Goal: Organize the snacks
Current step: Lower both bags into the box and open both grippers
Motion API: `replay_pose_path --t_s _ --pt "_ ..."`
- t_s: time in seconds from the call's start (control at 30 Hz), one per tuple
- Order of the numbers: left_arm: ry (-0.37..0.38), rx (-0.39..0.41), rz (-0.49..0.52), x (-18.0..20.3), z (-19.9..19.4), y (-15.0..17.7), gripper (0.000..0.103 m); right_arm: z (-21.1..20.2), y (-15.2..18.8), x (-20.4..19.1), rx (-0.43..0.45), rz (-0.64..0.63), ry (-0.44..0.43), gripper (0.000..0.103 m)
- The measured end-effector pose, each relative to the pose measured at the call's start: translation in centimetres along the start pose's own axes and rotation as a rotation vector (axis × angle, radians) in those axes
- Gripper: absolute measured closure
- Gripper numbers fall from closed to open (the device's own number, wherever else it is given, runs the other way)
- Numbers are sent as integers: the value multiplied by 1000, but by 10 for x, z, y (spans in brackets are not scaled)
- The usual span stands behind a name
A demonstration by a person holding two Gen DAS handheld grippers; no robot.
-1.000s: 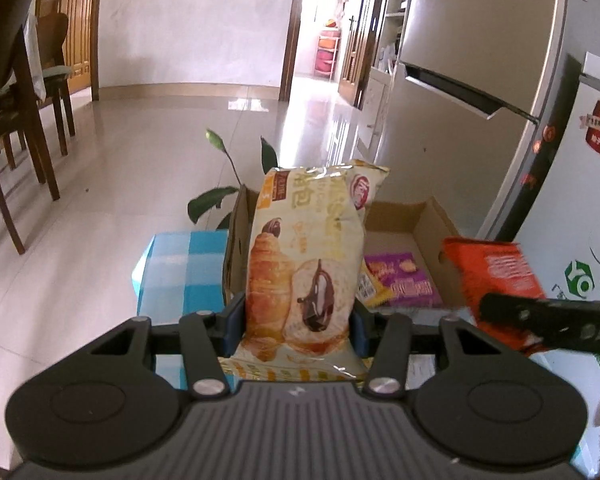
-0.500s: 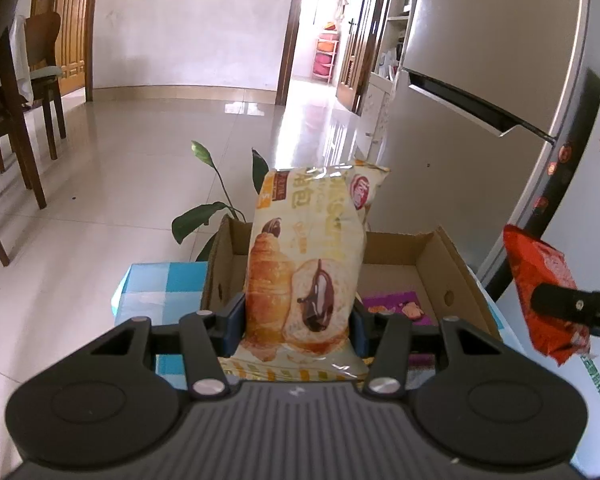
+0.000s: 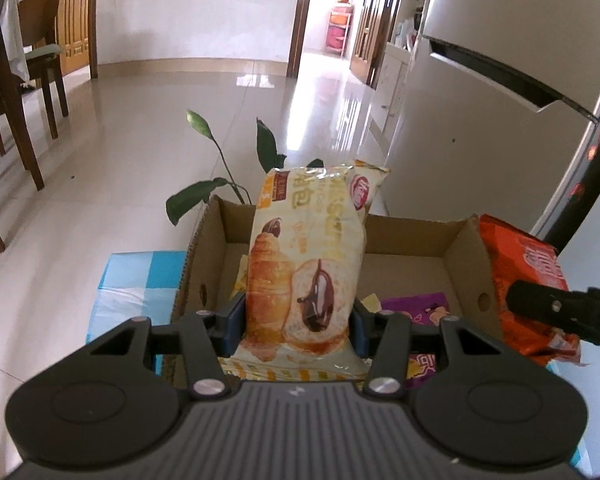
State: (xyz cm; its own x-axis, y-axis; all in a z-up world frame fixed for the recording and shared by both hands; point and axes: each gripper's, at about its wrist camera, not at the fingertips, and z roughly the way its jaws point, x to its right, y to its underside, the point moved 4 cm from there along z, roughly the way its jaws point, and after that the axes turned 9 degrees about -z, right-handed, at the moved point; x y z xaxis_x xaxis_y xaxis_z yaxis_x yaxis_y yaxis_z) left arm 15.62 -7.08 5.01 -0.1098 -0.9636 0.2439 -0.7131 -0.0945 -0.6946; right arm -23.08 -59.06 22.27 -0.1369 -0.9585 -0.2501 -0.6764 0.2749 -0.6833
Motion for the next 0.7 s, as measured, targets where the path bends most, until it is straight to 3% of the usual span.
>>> replay_pose_path --t_s 0.23,0.37,0.43,0.7 --pt "-8 -6 11 5 11 -5 51 23 -4 2 -24 4 25 25" --pt "-57 33 61 10 9 -7 16 26 -4 7 -25 30 34 19" --pt "-73 41 82 14 5 -7 14 22 -5 8 -20 43 35 11" --pt "-67 43 117 23 -7 -8 13 14 -8 10 -27 41 20 9"
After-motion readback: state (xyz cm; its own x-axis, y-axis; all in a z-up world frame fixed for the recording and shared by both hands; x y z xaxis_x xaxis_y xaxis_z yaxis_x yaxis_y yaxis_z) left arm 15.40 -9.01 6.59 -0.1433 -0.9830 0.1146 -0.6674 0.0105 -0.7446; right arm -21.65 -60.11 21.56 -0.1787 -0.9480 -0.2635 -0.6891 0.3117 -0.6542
